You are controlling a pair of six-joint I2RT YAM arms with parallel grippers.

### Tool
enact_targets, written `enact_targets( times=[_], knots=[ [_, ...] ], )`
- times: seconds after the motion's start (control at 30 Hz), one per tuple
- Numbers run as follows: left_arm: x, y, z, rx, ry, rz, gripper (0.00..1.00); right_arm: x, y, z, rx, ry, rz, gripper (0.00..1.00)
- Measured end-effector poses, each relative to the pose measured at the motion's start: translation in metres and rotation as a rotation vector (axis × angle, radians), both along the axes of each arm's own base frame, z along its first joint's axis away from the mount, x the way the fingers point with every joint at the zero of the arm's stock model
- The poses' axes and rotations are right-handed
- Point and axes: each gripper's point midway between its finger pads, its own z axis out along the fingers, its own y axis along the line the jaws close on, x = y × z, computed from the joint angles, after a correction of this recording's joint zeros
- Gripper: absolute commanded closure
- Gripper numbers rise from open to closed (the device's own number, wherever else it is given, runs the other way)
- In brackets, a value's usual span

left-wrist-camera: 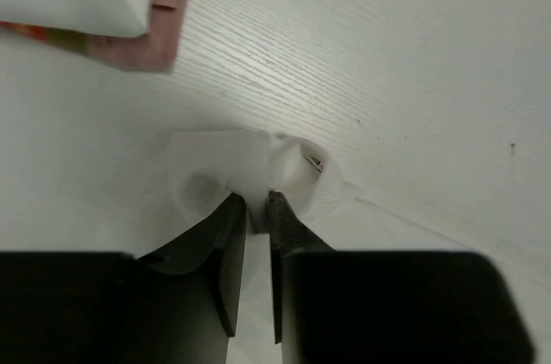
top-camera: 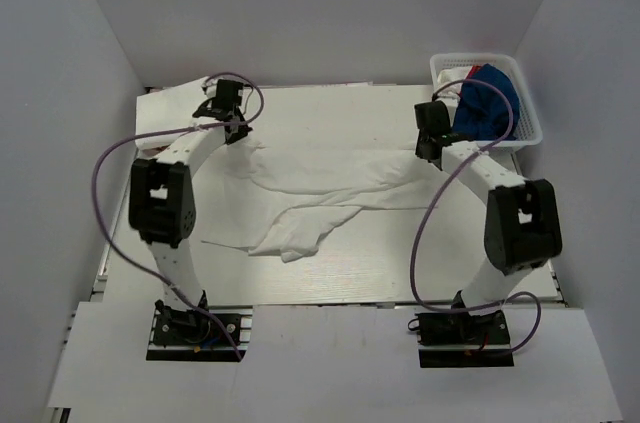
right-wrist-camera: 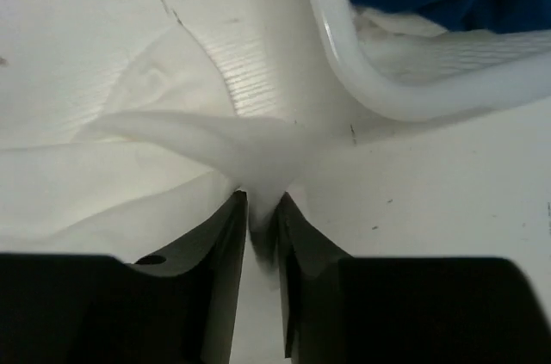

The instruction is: Fold and stack the t-shirts

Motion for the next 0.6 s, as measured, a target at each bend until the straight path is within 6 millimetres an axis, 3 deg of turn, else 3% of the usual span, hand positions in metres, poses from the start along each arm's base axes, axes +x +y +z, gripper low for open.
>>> enact_targets(
  times=[0.03,0.07,0.1,0.13,0.23,0.33,0.5,0.6],
  knots=[
    [0.007,-0.003,-0.022,0.0,0.05,-0.011,0.47,0.003,-0.001,-0.018,0.009,0.054,0.0,0.57],
    [0.014,-0.005,-0.039,-0.006,0.085,-0.023,0.29,0.006,-0.002,-0.031,0.019,0.092,0.003,0.32],
    [0.017,-0.008,-0.051,-0.016,0.109,-0.032,0.06,0.009,-0.002,-0.037,0.031,0.112,0.008,0.2],
    [0.018,-0.009,-0.057,-0.019,0.123,-0.043,0.0,0.012,0.0,-0.039,0.045,0.12,0.017,0.12],
    [0.013,-0.011,-0.053,-0.042,0.123,-0.058,0.0,0.016,0.012,-0.031,0.09,0.109,0.07,0.1],
    [-0.008,-0.01,-0.024,-0.062,0.069,-0.072,0.0,0.016,0.025,-0.018,0.138,0.079,0.108,0.1],
    [-0.081,0.006,0.033,-0.104,-0.046,-0.007,0.0,-0.007,0.029,0.015,0.208,-0.007,0.117,0.1],
    [-0.132,0.022,0.037,-0.127,-0.082,0.081,0.0,-0.027,0.024,0.031,0.256,-0.065,0.089,0.1]
  ],
)
